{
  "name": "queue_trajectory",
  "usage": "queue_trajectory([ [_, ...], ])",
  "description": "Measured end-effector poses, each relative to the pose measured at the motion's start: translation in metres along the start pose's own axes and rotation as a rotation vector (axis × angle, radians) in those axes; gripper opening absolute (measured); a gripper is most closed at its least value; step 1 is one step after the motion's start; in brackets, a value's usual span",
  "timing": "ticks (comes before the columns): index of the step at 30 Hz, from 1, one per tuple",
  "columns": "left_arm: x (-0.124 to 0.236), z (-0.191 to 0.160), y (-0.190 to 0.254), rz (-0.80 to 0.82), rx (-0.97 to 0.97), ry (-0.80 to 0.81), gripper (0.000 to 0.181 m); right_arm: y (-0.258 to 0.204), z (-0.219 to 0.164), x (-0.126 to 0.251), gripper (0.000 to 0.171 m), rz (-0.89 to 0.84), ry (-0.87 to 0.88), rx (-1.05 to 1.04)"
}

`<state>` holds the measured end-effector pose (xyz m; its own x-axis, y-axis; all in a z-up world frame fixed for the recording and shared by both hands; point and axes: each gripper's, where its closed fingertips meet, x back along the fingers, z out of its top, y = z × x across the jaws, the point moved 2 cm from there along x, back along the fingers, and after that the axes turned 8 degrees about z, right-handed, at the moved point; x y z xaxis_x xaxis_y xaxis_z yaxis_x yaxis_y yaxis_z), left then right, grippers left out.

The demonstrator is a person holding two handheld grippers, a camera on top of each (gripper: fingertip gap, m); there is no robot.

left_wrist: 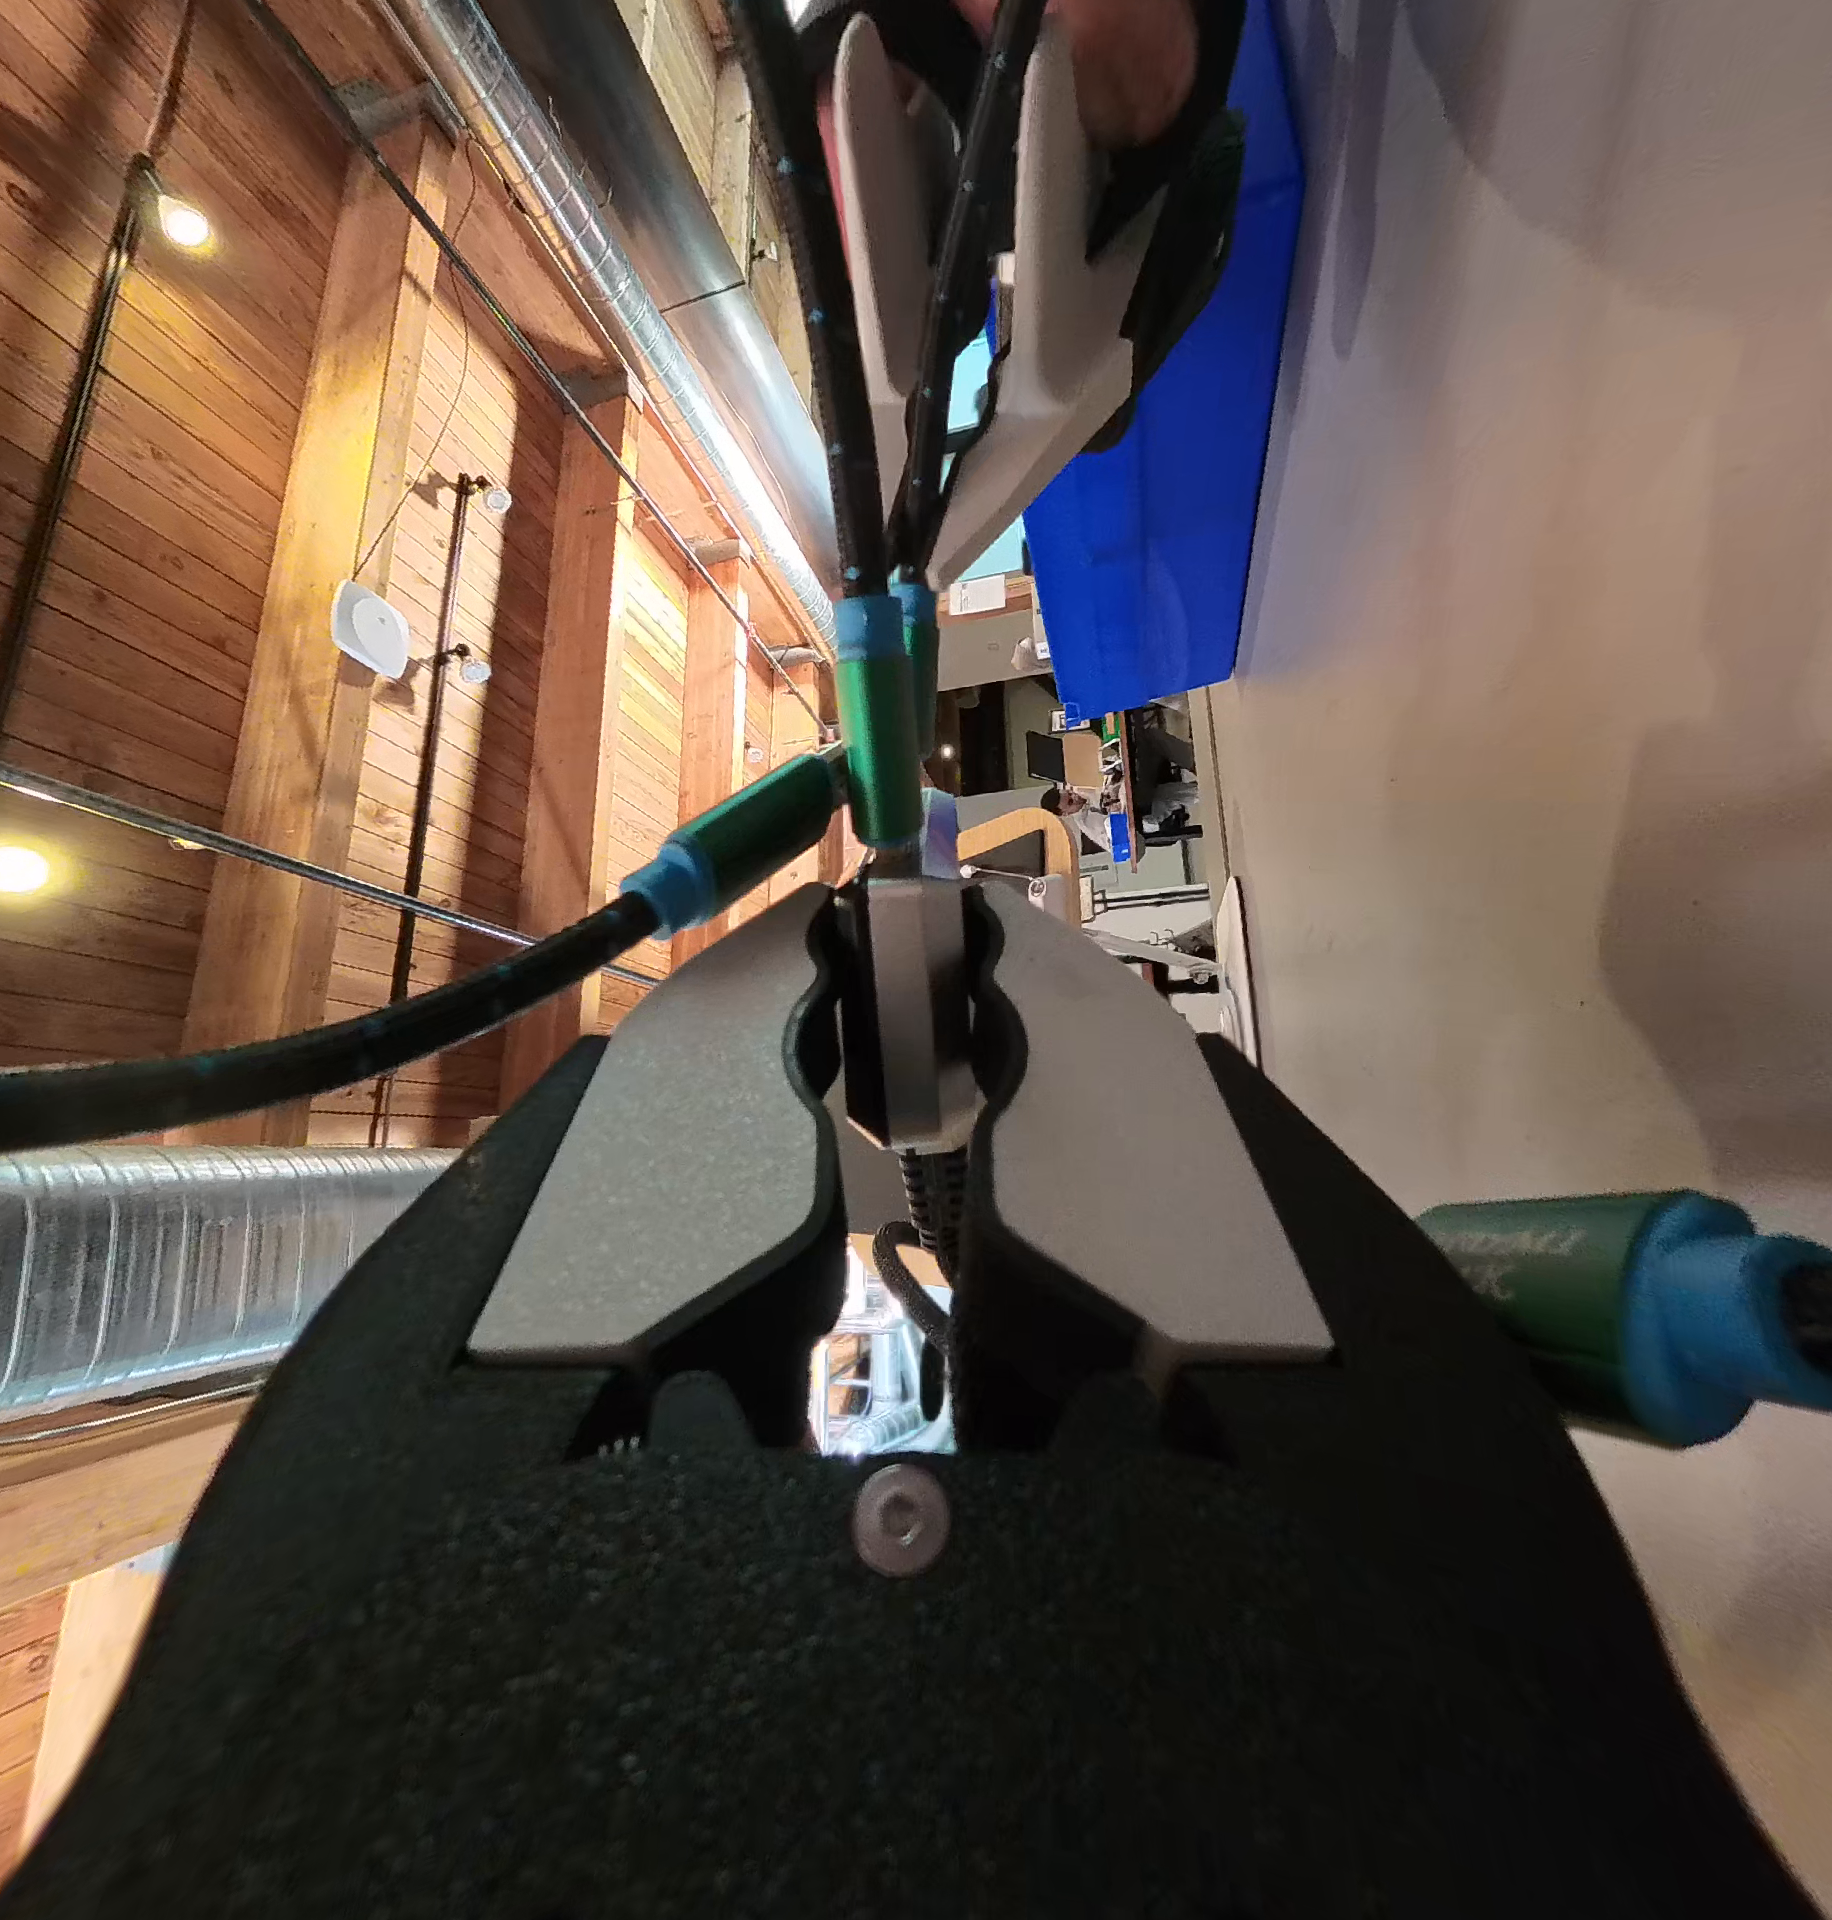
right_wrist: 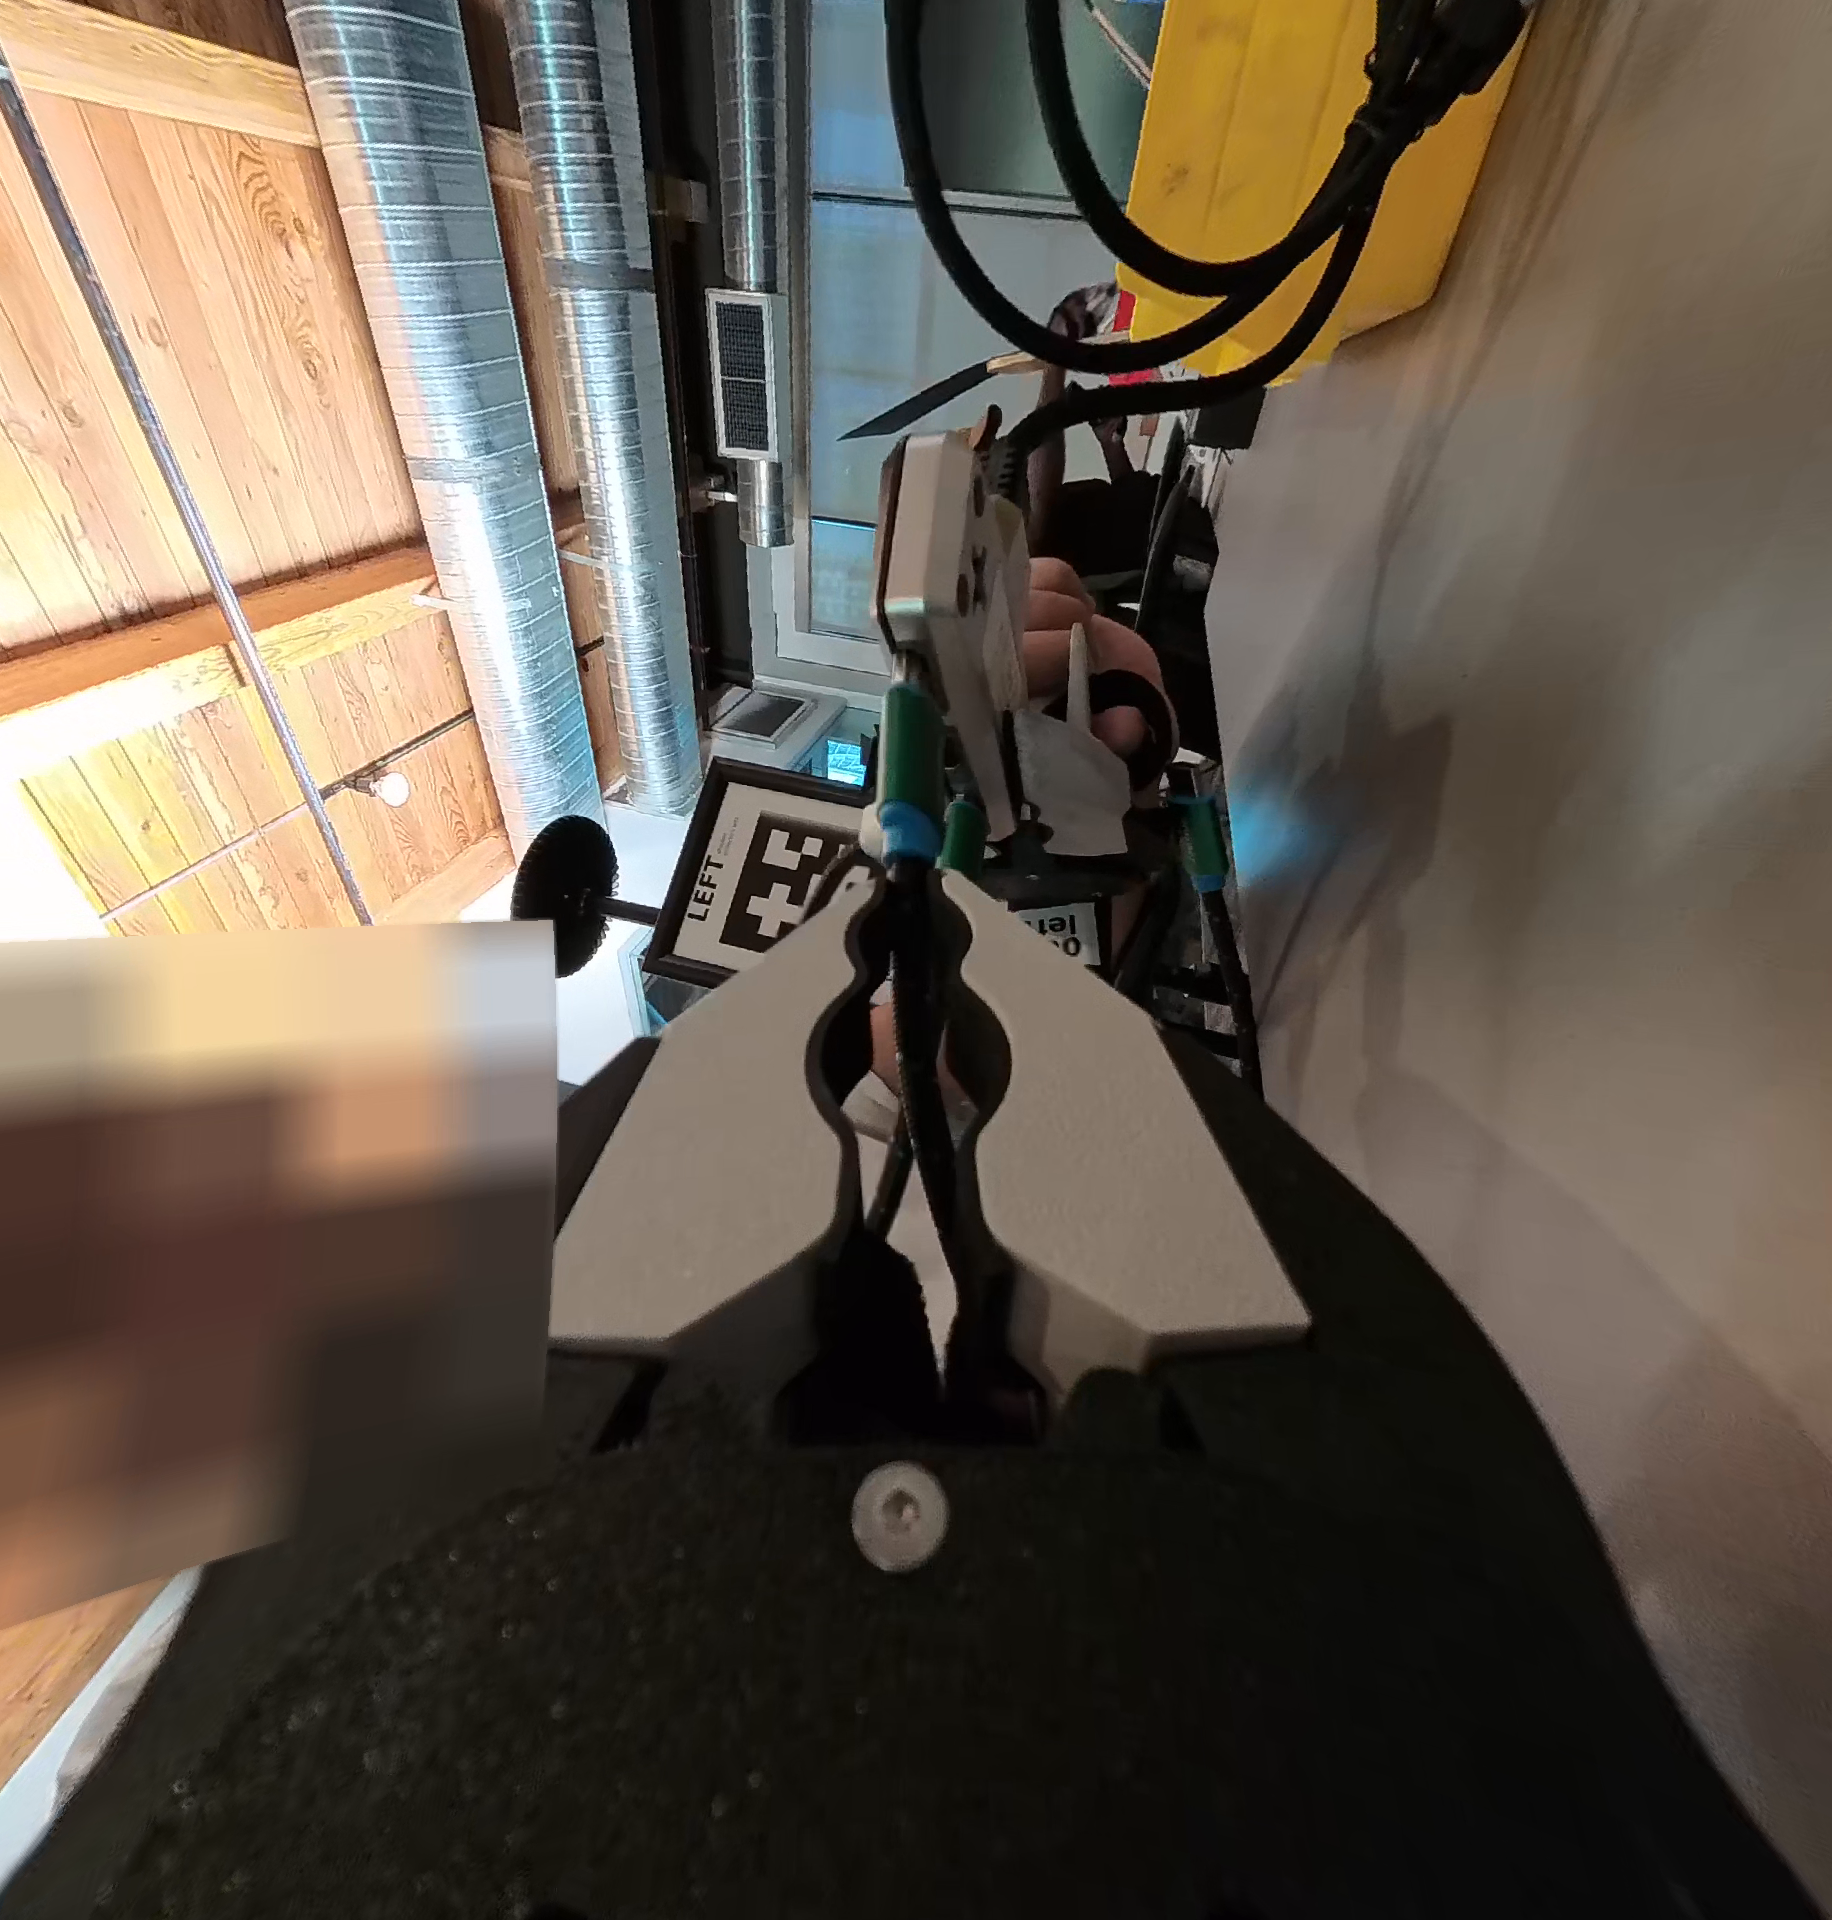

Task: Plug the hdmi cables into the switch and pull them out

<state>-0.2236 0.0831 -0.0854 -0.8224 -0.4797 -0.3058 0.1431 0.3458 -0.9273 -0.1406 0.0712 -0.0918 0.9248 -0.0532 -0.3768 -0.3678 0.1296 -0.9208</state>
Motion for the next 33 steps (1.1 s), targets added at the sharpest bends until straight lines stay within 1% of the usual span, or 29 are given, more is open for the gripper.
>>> queue_trajectory([
  [11, 0.002, 0.000, -0.001, 0.010, -0.023, 0.023, 0.021, 0.001, -0.001, -0.004, 0.005, 0.034, 0.012, -0.045],
  [18, 0.005, 0.004, -0.003, 0.008, 0.005, 0.047, 0.021, 0.002, 0.000, -0.005, 0.004, 0.007, 0.020, -0.035],
  [20, 0.003, 0.004, -0.005, 0.014, 0.039, 0.039, 0.021, -0.002, 0.000, -0.006, 0.005, -0.040, 0.009, 0.050],
  [22, 0.001, 0.001, -0.008, 0.013, 0.120, 0.020, 0.020, -0.009, 0.001, -0.009, 0.006, -0.086, -0.013, 0.174],
  [24, -0.001, -0.002, -0.008, 0.001, 0.149, 0.006, 0.021, -0.014, 0.003, -0.011, 0.008, -0.145, -0.025, 0.303],
  [26, -0.002, -0.002, -0.007, -0.001, 0.168, 0.004, 0.021, -0.011, 0.005, -0.010, 0.019, -0.274, -0.054, 0.440],
  [28, -0.002, 0.001, -0.005, -0.009, 0.161, 0.011, 0.021, -0.009, 0.005, -0.008, 0.026, -0.379, -0.093, 0.571],
  [30, -0.003, 0.001, -0.004, -0.010, 0.163, 0.011, 0.021, -0.014, 0.006, -0.007, 0.029, -0.400, -0.097, 0.656],
  [33, -0.003, -0.001, -0.006, -0.001, 0.170, 0.002, 0.021, -0.030, 0.013, -0.002, 0.030, -0.356, -0.019, 0.737],
])
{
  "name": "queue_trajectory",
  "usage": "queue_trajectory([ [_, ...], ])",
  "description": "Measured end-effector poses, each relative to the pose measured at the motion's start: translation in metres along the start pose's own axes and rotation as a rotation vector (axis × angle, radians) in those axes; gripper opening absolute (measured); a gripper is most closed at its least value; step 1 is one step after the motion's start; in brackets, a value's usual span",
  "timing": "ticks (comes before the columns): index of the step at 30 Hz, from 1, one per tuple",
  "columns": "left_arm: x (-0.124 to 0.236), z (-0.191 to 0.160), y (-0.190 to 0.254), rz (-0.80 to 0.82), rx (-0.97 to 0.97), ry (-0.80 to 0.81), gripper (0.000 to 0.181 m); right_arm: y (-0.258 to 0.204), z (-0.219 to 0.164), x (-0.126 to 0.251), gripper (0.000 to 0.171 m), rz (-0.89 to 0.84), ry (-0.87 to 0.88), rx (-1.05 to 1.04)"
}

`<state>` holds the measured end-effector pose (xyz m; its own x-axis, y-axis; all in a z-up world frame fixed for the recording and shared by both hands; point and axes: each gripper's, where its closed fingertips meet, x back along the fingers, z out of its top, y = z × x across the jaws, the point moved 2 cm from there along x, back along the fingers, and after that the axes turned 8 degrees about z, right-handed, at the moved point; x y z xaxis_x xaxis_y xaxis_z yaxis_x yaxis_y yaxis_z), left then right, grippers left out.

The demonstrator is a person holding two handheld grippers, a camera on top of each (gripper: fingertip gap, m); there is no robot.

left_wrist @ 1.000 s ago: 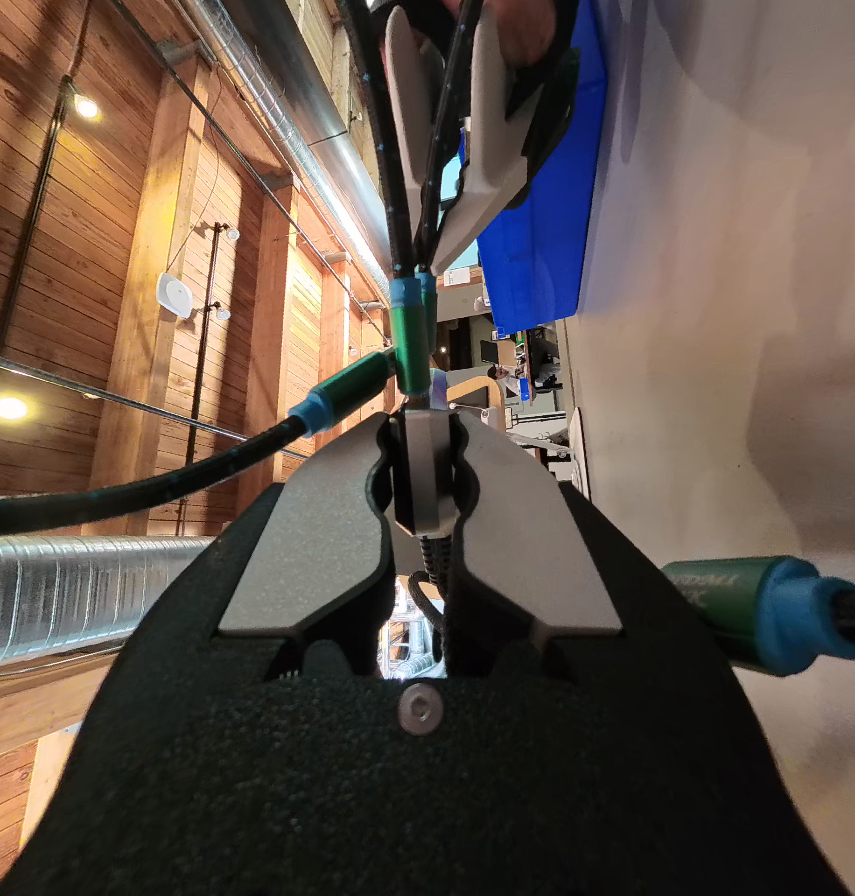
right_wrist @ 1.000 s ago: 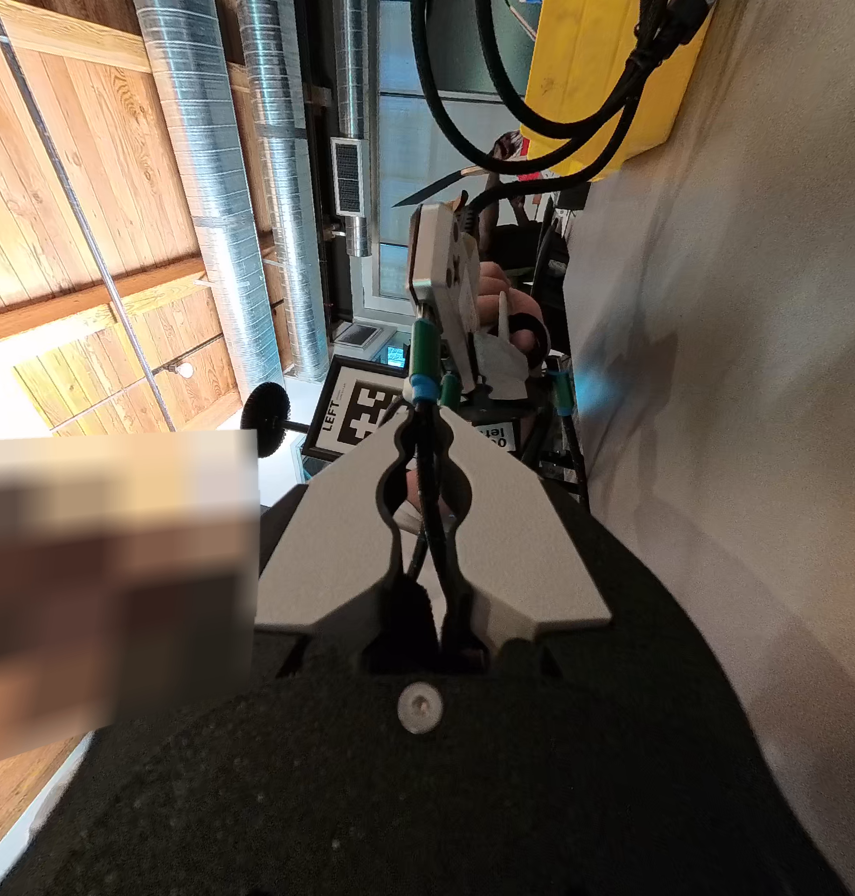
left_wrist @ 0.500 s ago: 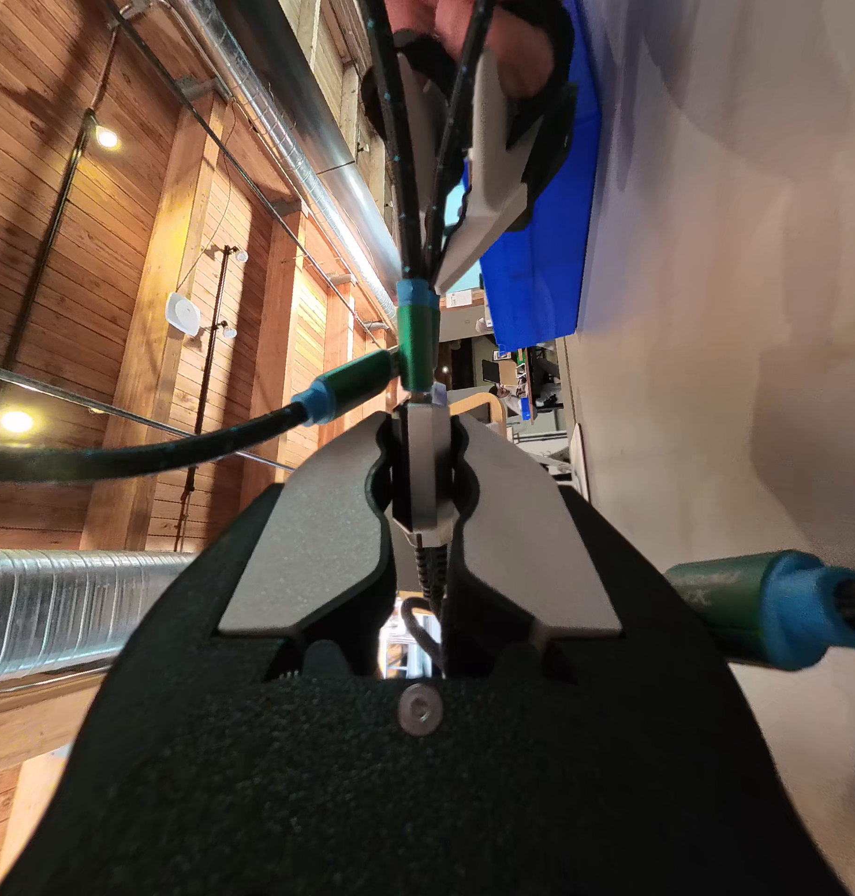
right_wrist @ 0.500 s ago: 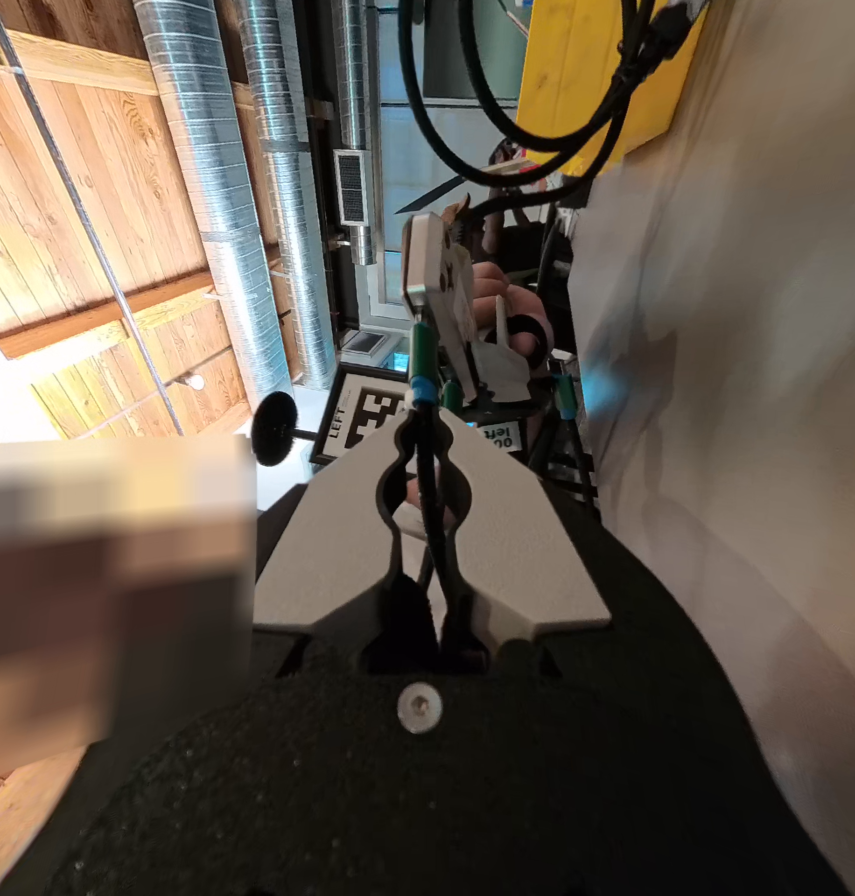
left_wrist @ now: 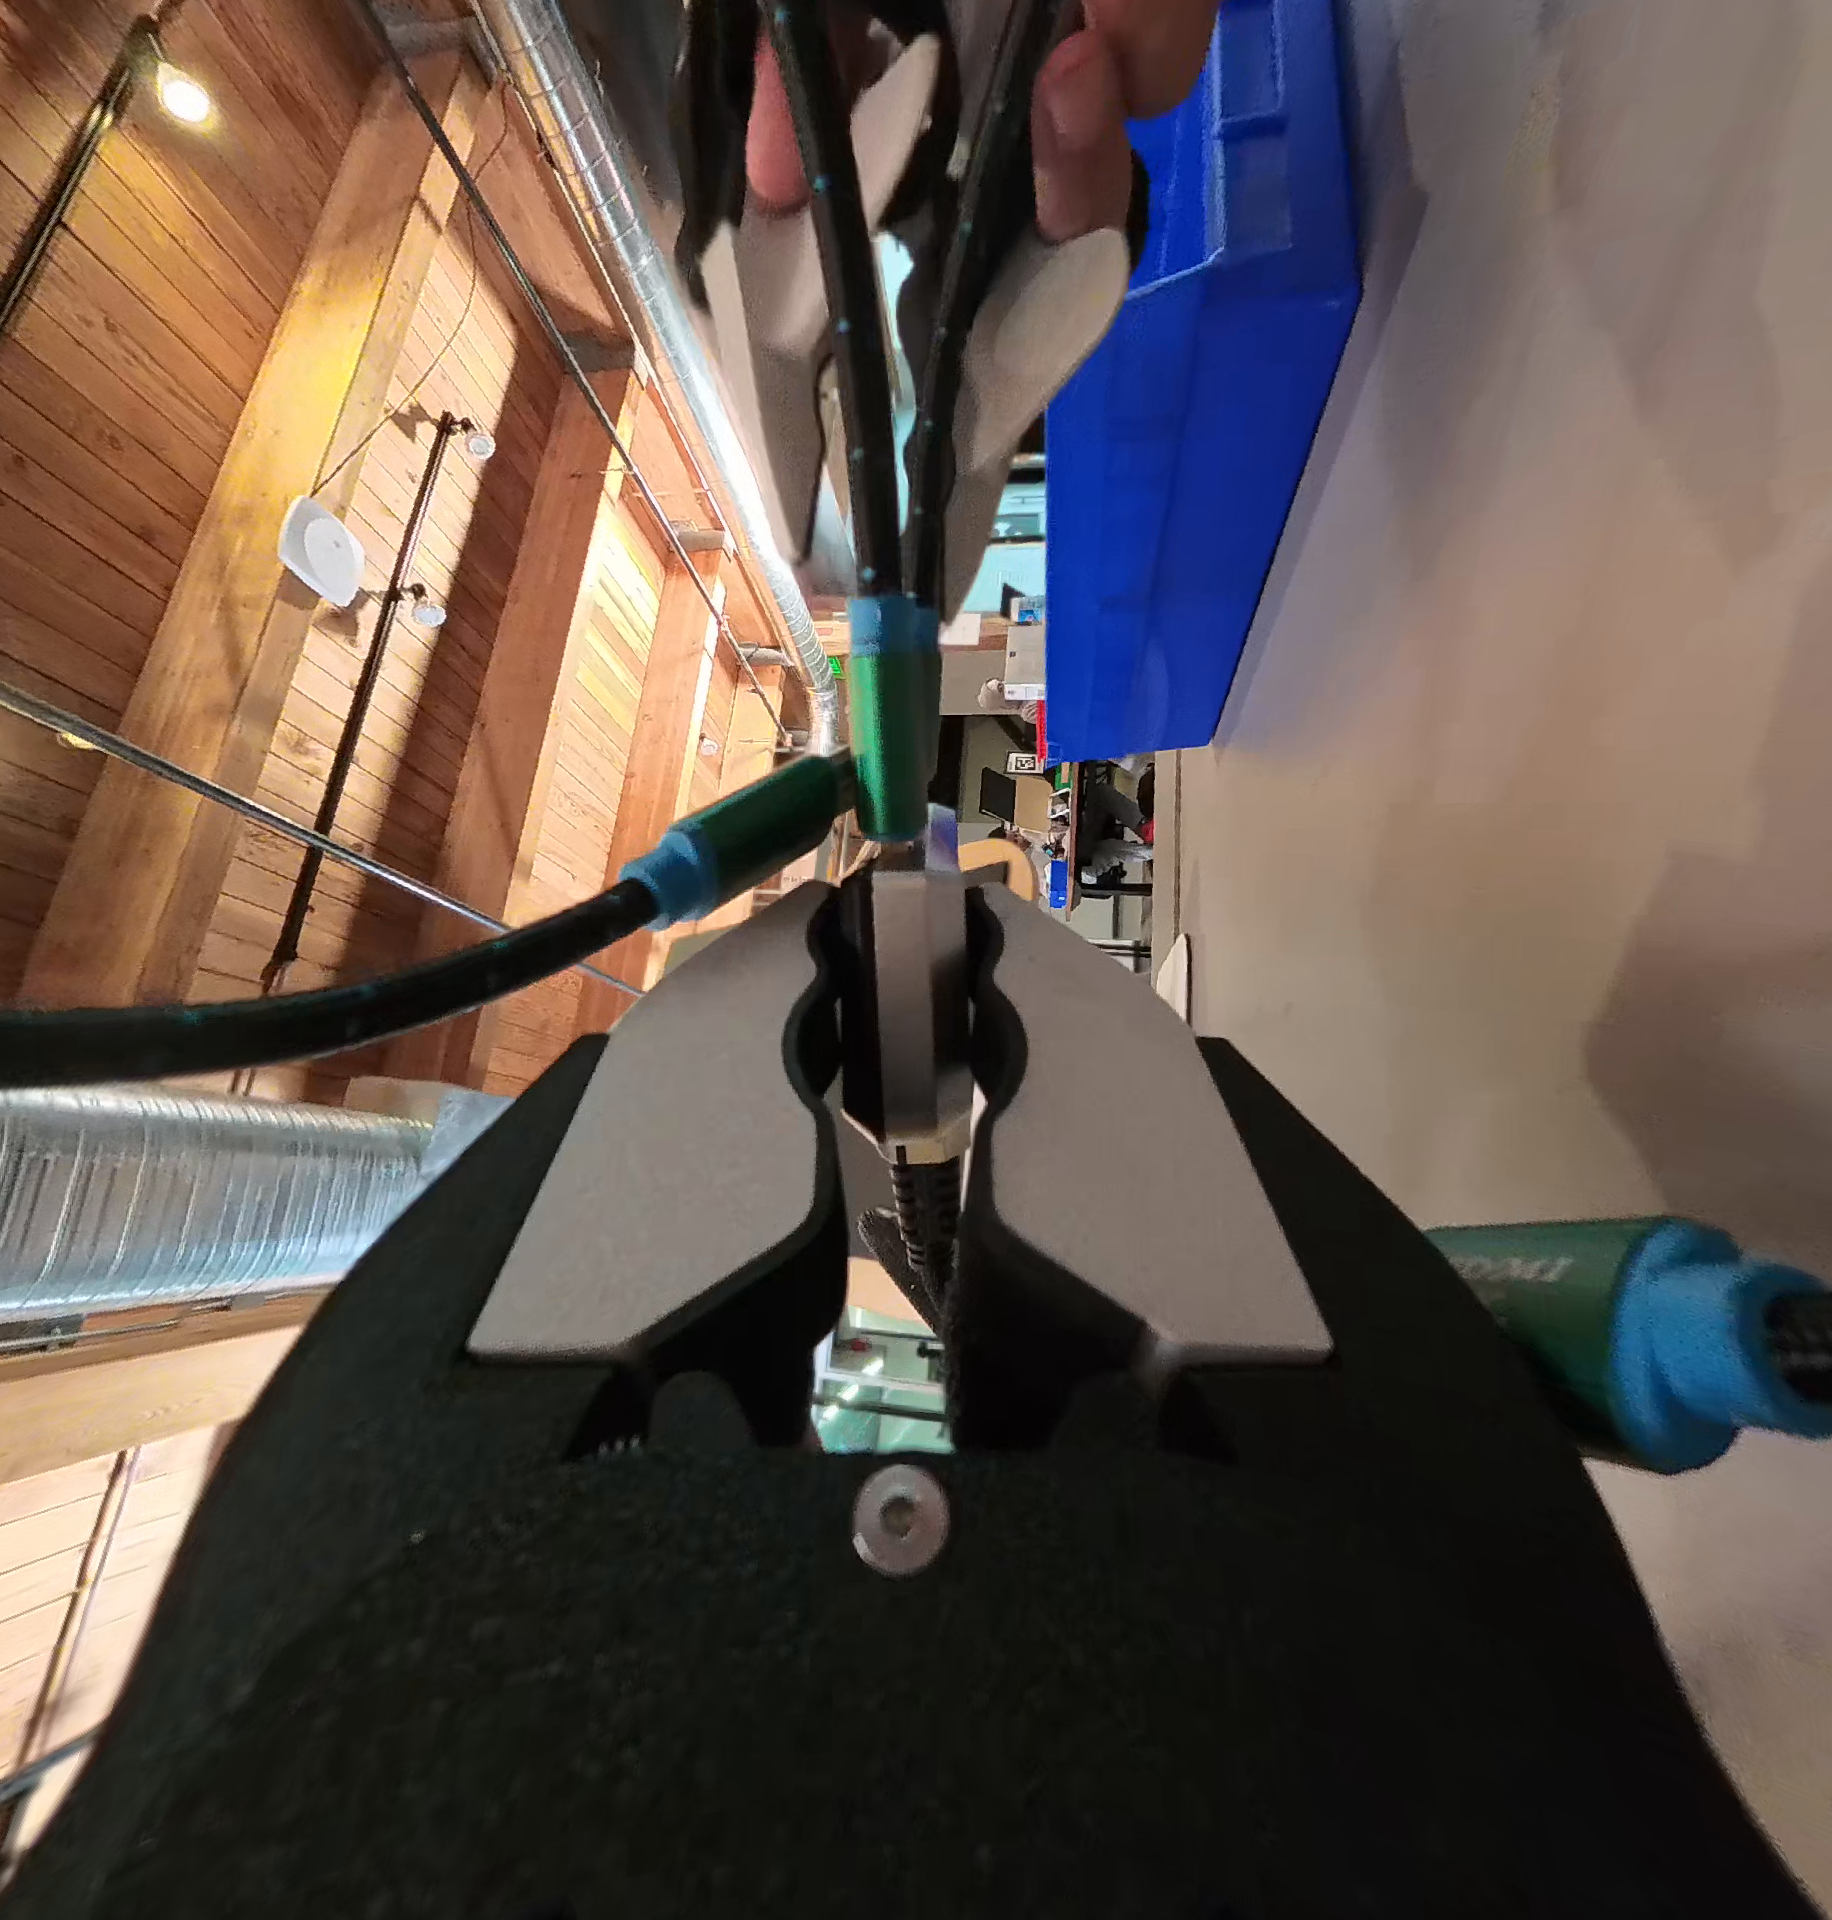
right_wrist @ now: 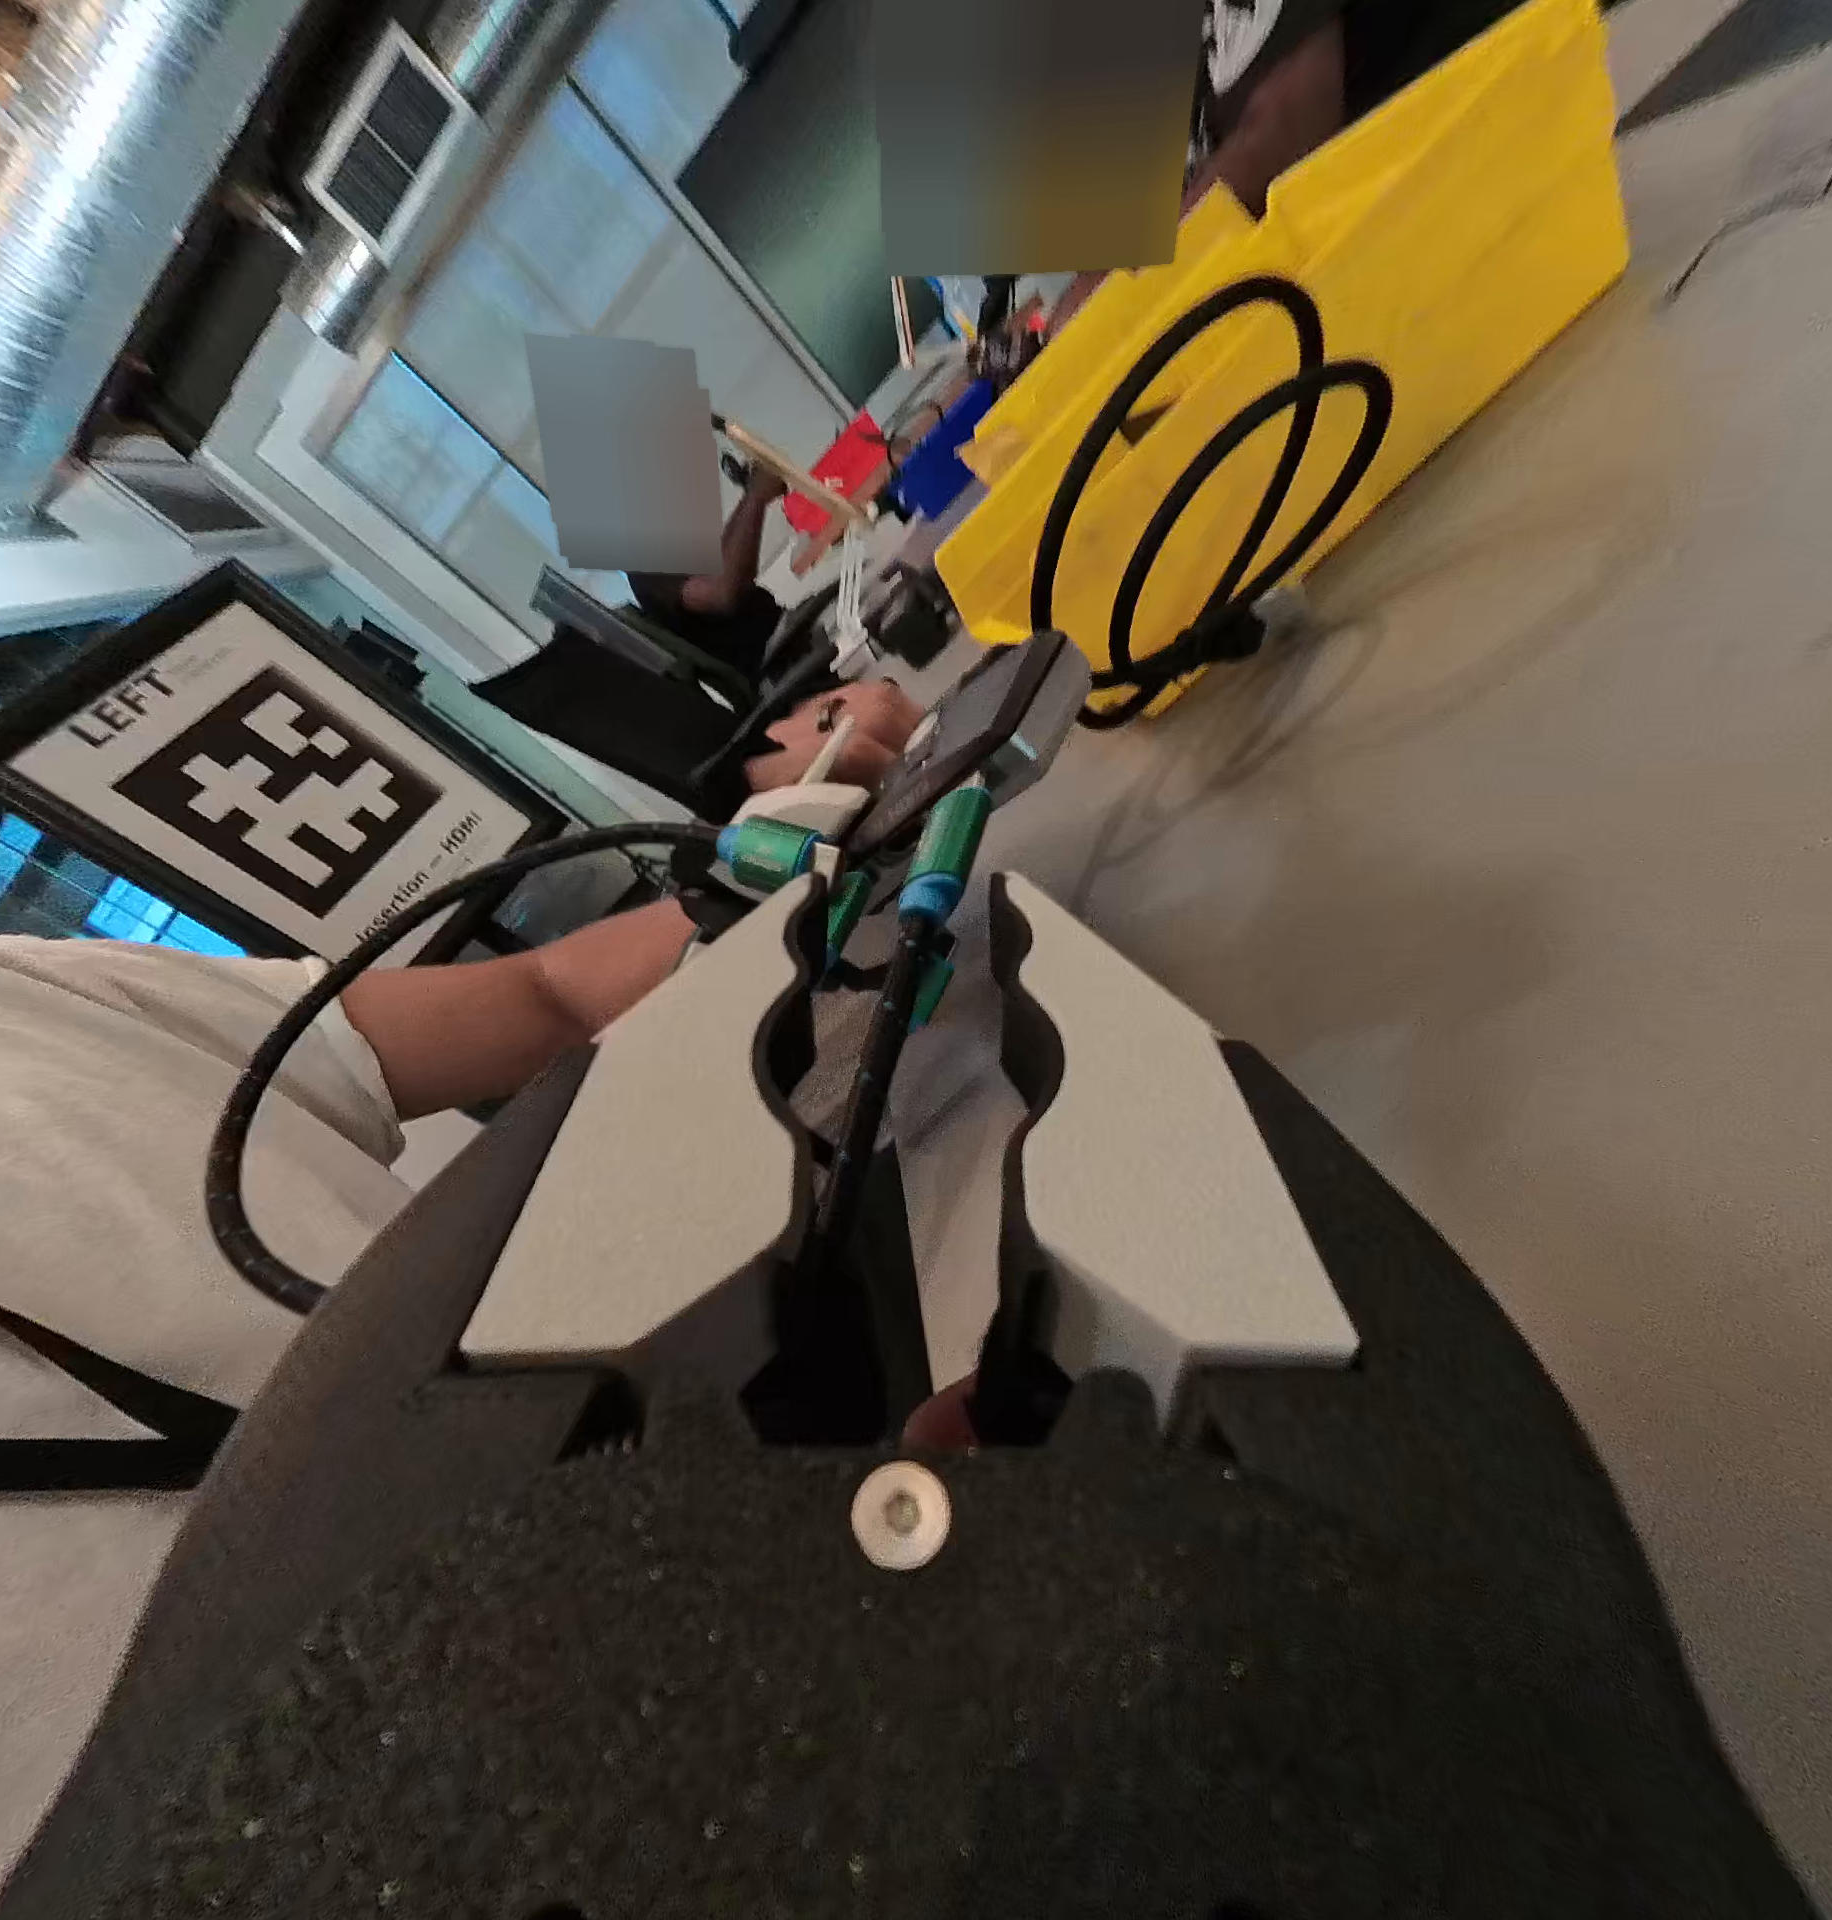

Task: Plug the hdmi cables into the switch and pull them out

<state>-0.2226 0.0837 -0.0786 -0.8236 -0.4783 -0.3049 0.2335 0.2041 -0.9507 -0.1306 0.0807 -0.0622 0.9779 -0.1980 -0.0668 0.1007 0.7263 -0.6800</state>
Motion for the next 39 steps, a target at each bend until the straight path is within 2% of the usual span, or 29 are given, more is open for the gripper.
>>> queue_trajectory([
  [2, 0.000, -0.005, -0.005, 0.013, 0.027, -0.023, 0.021, 0.000, 0.010, 0.009, 0.035, -0.018, 0.050, 0.066],
  [4, -0.001, -0.011, -0.012, 0.034, 0.084, -0.056, 0.021, 0.015, 0.019, 0.023, 0.044, -0.188, 0.074, 0.229],
  [7, -0.003, -0.020, -0.026, 0.067, 0.189, -0.105, 0.020, 0.026, 0.017, 0.029, 0.045, -0.377, 0.007, 0.504],
  [10, -0.005, -0.024, -0.030, 0.067, 0.241, -0.124, 0.020, 0.015, 0.001, 0.004, 0.044, -0.382, -0.079, 0.688],
  [14, -0.004, -0.018, -0.024, 0.048, 0.226, -0.105, 0.021, -0.015, 0.016, -0.019, 0.039, -0.419, 0.051, 0.842],
  [17, -0.004, -0.015, -0.022, 0.040, 0.231, -0.100, 0.021, -0.021, 0.019, -0.022, 0.032, -0.401, 0.073, 0.821],
  [22, -0.005, -0.008, -0.020, 0.030, 0.205, -0.082, 0.021, -0.021, 0.017, -0.027, 0.031, -0.414, 0.072, 0.836],
  [25, -0.006, -0.006, -0.018, 0.017, 0.198, -0.085, 0.021, -0.013, 0.014, -0.029, 0.019, -0.468, 0.045, 0.833],
  [30, -0.010, -0.011, -0.011, -0.020, 0.180, -0.137, 0.021, -0.006, 0.012, -0.027, 0.018, -0.525, 0.017, 0.812],
  [34, -0.009, -0.021, -0.012, -0.024, 0.196, -0.186, 0.023, -0.010, 0.012, -0.028, 0.018, -0.505, 0.022, 0.824],
  [36, -0.009, -0.025, -0.012, -0.019, 0.182, -0.196, 0.023, -0.005, 0.013, -0.028, 0.018, -0.558, 0.012, 0.832],
  [39, -0.008, -0.023, -0.015, 0.000, 0.201, -0.180, 0.021, -0.003, 0.012, -0.030, 0.018, -0.548, 0.014, 0.816],
])
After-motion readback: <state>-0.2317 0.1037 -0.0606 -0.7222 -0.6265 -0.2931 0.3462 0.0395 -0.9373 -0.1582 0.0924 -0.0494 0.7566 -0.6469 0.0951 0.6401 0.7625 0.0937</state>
